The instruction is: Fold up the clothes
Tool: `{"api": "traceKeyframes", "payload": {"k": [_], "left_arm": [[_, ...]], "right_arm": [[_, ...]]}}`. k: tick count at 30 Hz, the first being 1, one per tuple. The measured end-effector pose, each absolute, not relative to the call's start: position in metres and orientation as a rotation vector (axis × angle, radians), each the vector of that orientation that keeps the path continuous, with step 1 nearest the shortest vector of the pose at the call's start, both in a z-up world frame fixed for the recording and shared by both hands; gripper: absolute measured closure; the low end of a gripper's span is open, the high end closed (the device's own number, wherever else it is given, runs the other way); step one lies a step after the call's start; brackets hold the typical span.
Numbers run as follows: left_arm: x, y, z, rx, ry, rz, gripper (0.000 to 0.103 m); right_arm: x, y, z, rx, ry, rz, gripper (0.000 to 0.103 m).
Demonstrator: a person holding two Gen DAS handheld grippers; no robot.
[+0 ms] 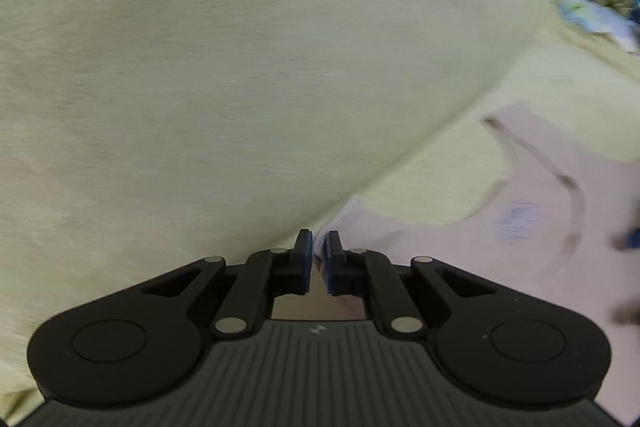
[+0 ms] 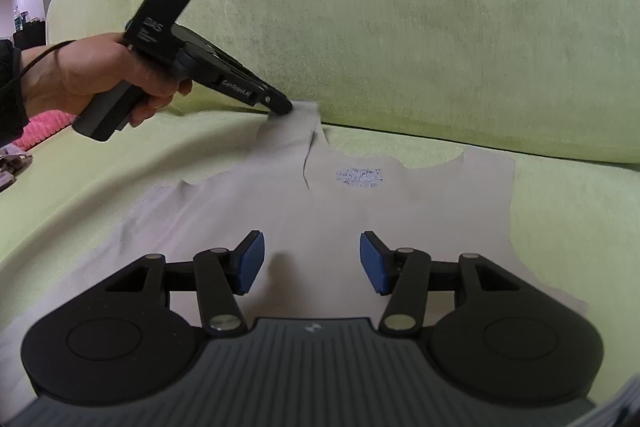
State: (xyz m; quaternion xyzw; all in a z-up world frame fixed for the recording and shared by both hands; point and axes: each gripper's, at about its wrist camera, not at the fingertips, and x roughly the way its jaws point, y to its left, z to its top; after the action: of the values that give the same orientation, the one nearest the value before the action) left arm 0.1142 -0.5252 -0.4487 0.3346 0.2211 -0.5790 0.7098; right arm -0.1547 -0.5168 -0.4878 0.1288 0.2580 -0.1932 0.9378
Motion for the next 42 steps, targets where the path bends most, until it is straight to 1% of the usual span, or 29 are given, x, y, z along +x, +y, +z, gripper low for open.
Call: {"api": "traceKeyframes", "payload": {"k": [2, 6, 10, 12, 14, 16, 18, 23, 25, 26, 27, 28, 31, 32, 33, 34, 36, 40, 42], "left_arm": [[0.114, -0.521, -0.448, 0.745, 0.467, -1.266, 0.090], [0.114, -0.514, -0.449, 0.764, 0.439, -1.226, 0.089], [0.113, -0.505, -0.442, 0.688, 0.488, -1.295, 0.089], [0.102, -0.504, -0.448, 0.731, 0.533, -1.384, 0.088], [0.091, -0.509, -0.460, 0.806, 0.536, -1.394, 0.087], [0.091, -0.515, -0.470, 0.803, 0.543, -1.379, 0.086], [0.097, -0.521, -0.474, 0.736, 0.556, -1.341, 0.085], [0.105, -0.509, -0.450, 0.622, 0.564, -1.301, 0.085], [0.096, -0.501, -0.442, 0.610, 0.580, -1.349, 0.080], [0.089, -0.495, -0.436, 0.604, 0.592, -1.386, 0.078], [0.084, -0.493, -0.434, 0.618, 0.596, -1.406, 0.078], [0.078, -0.491, -0.432, 0.631, 0.599, -1.426, 0.078], [0.064, -0.482, -0.423, 0.633, 0.608, -1.463, 0.077], [0.061, -0.474, -0.419, 0.596, 0.616, -1.474, 0.076], [0.060, -0.472, -0.415, 0.583, 0.621, -1.472, 0.068], [0.058, -0.459, -0.414, 0.541, 0.633, -1.457, 0.065], [0.054, -0.436, -0.412, 0.459, 0.658, -1.422, 0.063], [0.048, -0.422, -0.441, 0.399, 0.741, -1.326, 0.063], [0.044, -0.409, -0.456, 0.379, 0.763, -1.283, 0.063]], "right_arm": [[-0.153, -0.516, -0.488, 0.261, 0.526, -0.392, 0.055], [-0.149, -0.516, -0.486, 0.259, 0.516, -0.381, 0.055], [-0.148, -0.515, -0.484, 0.251, 0.512, -0.378, 0.054], [-0.148, -0.516, -0.485, 0.254, 0.513, -0.383, 0.054], [-0.149, -0.519, -0.486, 0.264, 0.516, -0.389, 0.054], [-0.149, -0.521, -0.486, 0.269, 0.518, -0.393, 0.054], [-0.149, -0.522, -0.486, 0.269, 0.521, -0.396, 0.054], [-0.154, -0.531, -0.485, 0.275, 0.517, -0.439, 0.054], [-0.158, -0.538, -0.484, 0.283, 0.517, -0.472, 0.053], [-0.159, -0.539, -0.484, 0.285, 0.521, -0.481, 0.050], [-0.157, -0.543, -0.486, 0.293, 0.555, -0.492, 0.047], [-0.158, -0.546, -0.489, 0.301, 0.580, -0.504, 0.047], [-0.164, -0.551, -0.490, 0.312, 0.575, -0.525, 0.047], [-0.167, -0.552, -0.487, 0.310, 0.559, -0.533, 0.047], [-0.171, -0.553, -0.483, 0.303, 0.542, -0.537, 0.047], [-0.174, -0.555, -0.481, 0.296, 0.531, -0.541, 0.047], [-0.180, -0.561, -0.479, 0.292, 0.523, -0.553, 0.047], [-0.186, -0.569, -0.484, 0.288, 0.541, -0.555, 0.047], [-0.184, -0.568, -0.486, 0.276, 0.549, -0.546, 0.049]]}}
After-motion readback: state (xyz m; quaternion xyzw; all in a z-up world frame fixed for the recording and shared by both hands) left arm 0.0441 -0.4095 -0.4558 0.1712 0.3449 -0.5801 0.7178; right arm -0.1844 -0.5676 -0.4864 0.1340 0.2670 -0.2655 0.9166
